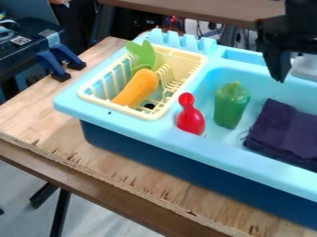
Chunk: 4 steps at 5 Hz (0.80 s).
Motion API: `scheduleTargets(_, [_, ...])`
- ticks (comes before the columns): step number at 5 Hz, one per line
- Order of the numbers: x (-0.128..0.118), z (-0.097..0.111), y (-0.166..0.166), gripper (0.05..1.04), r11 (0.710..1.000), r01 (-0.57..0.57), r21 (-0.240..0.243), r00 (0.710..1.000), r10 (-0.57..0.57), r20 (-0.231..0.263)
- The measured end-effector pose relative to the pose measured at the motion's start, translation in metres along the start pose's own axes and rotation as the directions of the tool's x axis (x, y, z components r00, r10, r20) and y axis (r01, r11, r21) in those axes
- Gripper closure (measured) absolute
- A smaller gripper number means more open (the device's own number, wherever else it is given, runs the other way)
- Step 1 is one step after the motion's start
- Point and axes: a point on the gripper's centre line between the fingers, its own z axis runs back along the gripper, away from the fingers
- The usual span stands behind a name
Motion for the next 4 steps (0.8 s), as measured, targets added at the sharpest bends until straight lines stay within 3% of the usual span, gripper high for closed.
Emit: scheduleTargets(4, [-0.0003, -0.0006, 0.0003, 0.083, 1.0, -0.003, -0.001, 1.0, 0.003, -0.003])
